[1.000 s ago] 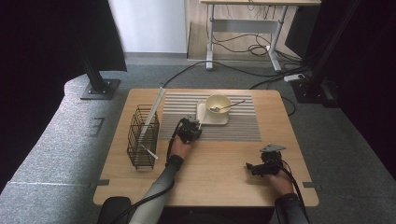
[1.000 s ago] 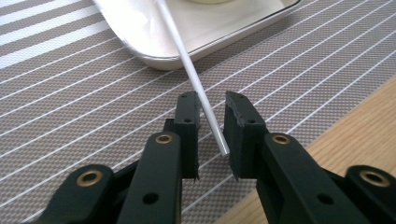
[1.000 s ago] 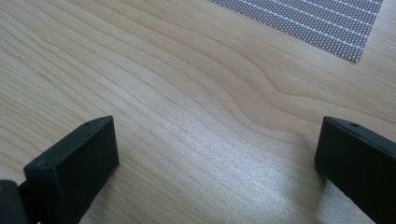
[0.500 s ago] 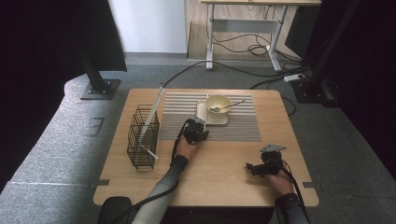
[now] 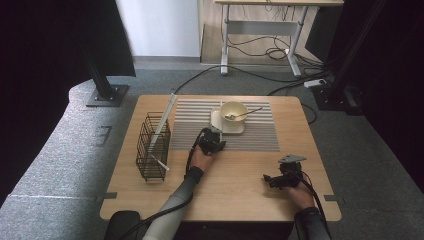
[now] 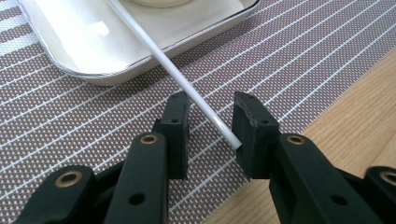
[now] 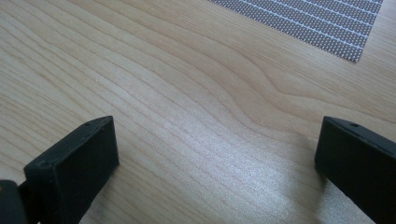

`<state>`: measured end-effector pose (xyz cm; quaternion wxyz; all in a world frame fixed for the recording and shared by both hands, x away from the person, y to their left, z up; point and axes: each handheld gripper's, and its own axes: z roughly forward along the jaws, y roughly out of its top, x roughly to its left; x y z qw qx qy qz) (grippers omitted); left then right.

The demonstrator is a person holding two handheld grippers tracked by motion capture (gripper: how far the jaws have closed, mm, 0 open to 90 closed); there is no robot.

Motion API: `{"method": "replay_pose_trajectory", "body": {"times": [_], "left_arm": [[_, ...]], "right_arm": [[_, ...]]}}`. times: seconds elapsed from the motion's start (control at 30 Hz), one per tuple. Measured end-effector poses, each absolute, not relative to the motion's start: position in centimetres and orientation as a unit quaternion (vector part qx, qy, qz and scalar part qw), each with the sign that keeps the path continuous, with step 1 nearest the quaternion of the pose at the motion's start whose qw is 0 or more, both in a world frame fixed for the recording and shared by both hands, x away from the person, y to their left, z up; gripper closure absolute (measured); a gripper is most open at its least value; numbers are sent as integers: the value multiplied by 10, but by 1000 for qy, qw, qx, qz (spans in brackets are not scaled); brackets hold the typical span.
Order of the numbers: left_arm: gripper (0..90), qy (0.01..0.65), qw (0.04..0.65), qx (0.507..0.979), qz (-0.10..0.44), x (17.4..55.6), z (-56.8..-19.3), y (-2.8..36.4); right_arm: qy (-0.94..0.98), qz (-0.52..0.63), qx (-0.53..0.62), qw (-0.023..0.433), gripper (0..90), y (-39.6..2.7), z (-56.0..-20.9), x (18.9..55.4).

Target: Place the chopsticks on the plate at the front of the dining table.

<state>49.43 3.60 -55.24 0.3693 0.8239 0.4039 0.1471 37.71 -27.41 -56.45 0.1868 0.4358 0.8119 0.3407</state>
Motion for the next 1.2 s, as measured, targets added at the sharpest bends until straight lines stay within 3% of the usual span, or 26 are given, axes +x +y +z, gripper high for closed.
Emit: {"method": "replay_pose_trajectory", "body": {"times": [0.53, 0.83, 1.2], "left_arm": [[343, 390, 394, 814, 171, 476, -531, 47], [151, 358, 410, 823, 162, 445, -521, 50], [0, 318, 417, 840, 137, 401, -521, 56]], "right_arm": [[812, 341, 436, 187, 0, -274, -564, 377], [812, 341, 436, 187, 0, -274, -564, 377], [812, 341, 436, 187, 0, -274, -564, 377]]}}
